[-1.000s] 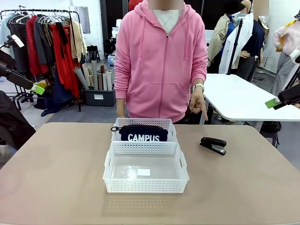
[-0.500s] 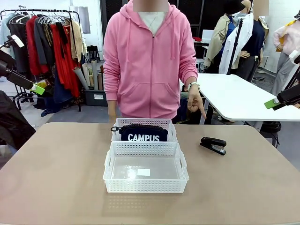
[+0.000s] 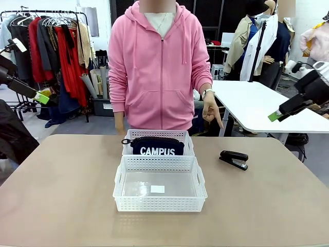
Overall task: Distribute items into two baskets.
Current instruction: Pick up the Stapler that the person points to.
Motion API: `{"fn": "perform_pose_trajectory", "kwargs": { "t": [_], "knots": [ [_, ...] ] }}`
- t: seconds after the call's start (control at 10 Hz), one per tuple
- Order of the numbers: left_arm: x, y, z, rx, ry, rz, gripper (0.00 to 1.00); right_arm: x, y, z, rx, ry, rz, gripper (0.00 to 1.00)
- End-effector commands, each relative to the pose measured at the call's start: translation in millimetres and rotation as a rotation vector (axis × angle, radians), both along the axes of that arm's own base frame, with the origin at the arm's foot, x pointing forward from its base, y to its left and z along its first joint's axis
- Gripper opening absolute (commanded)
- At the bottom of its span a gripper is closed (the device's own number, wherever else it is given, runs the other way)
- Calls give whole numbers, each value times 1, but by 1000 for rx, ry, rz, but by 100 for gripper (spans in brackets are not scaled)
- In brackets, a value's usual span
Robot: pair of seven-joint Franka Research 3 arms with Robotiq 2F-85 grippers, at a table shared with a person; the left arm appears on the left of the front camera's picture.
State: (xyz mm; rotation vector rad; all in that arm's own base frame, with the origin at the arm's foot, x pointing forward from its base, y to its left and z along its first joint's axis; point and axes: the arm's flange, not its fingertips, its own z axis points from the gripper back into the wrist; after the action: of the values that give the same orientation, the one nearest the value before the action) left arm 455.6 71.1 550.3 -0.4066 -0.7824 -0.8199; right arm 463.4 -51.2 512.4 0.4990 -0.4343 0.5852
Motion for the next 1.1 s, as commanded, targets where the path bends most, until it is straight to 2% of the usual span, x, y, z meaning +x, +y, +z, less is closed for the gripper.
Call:
{"fn": "perform_pose_trajectory", "kwargs": {
  "t": [0.0, 0.3, 1.0],
  "knots": [
    [0, 0, -1, -3, -5, 3, 100, 25, 13, 2, -81, 46, 5, 100],
    [0, 0, -1, -3, -5, 3, 100, 58, 44, -8, -199, 86, 35, 100],
    [0, 0, -1, -3, -5, 3, 100, 100, 89, -51, -444, 140, 13, 100]
  ]
}}
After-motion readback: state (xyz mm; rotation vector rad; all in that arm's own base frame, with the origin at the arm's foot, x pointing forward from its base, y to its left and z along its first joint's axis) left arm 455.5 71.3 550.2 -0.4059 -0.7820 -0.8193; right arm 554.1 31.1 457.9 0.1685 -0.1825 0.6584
